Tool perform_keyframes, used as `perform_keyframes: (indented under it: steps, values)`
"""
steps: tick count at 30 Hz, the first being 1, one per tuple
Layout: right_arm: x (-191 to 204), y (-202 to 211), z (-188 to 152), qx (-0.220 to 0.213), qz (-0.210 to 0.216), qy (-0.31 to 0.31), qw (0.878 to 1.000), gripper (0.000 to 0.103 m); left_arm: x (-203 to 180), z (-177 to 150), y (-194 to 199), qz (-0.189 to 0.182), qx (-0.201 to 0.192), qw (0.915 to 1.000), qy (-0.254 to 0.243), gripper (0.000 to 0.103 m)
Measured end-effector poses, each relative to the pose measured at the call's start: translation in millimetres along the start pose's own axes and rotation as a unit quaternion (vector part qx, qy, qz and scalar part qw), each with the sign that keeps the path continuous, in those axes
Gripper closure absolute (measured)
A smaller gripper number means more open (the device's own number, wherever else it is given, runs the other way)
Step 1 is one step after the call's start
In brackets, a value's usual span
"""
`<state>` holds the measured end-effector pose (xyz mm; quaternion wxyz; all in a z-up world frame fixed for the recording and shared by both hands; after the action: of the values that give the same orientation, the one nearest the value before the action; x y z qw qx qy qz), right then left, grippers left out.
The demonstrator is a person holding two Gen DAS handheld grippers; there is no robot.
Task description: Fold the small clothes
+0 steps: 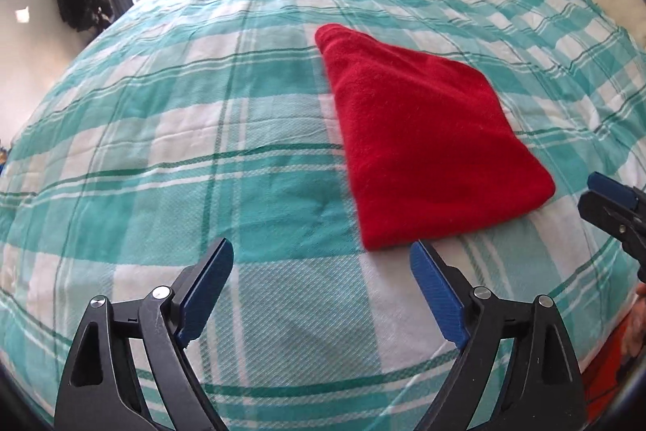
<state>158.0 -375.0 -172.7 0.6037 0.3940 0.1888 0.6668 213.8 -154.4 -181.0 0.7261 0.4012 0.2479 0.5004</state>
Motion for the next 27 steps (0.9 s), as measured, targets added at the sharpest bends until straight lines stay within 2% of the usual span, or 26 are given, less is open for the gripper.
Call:
perform_keyframes:
  steps: [3,5,7,10,13,16,21,27]
  values:
    - [6.6,4.5,-34.4,0.018,-0.037,0.006,0.999,0.029,6.9,-24.5,-13.7,0.009,0.032,0.9993,0.016,0.012]
    - [4.7,-2.6,-55.5,0.037,-0.055,0.001,0.998,0.029,7.5,-37.1,-16.5,0.009,0.025,0.9993,0.025,0.010]
    - [-1.1,-10.3,-73.5,0.057,-0.074,-0.003,0.996,0.029,2.8,-44.3,-19.2,0.022,0.022,0.9994,0.012,0.007]
    - [-0.9,-15.0,-90.3,0.053,-0.093,0.018,0.994,0.025,-2.4,-48.9,-26.1,0.032,0.028,0.9991,-0.008,0.005]
    - [0.5,-21.4,-95.0,0.058,-0.110,0.027,0.992,0.023,1.0,-51.0,-30.5,0.024,0.035,0.9991,0.003,0.004]
    - [2.4,-24.5,-100.4,0.045,-0.122,0.036,0.991,0.023,-0.7,-51.7,-33.0,0.027,0.037,0.9990,-0.002,0.003]
    - [2.6,-24.8,-103.3,0.033,-0.127,0.041,0.991,0.023,-5.7,-53.6,-33.8,0.042,0.028,0.9987,-0.008,0.003]
    - [4.2,-25.1,-102.4,0.029,-0.131,0.045,0.990,0.023,-6.5,-54.5,-34.0,0.043,0.025,0.9987,-0.009,0.003]
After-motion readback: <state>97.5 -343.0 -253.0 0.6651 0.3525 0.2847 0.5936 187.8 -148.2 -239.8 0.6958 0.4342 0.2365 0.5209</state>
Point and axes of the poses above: each gripper's, at about its wrist camera, not at the fingertips, and y roughly against the way its jaws point, x to its left, z to its top, the point moved 3 cm from there along -y, roughly the way its jaws point, and after that the axes turned 3 degrees about -y, right-handed, at the moved point
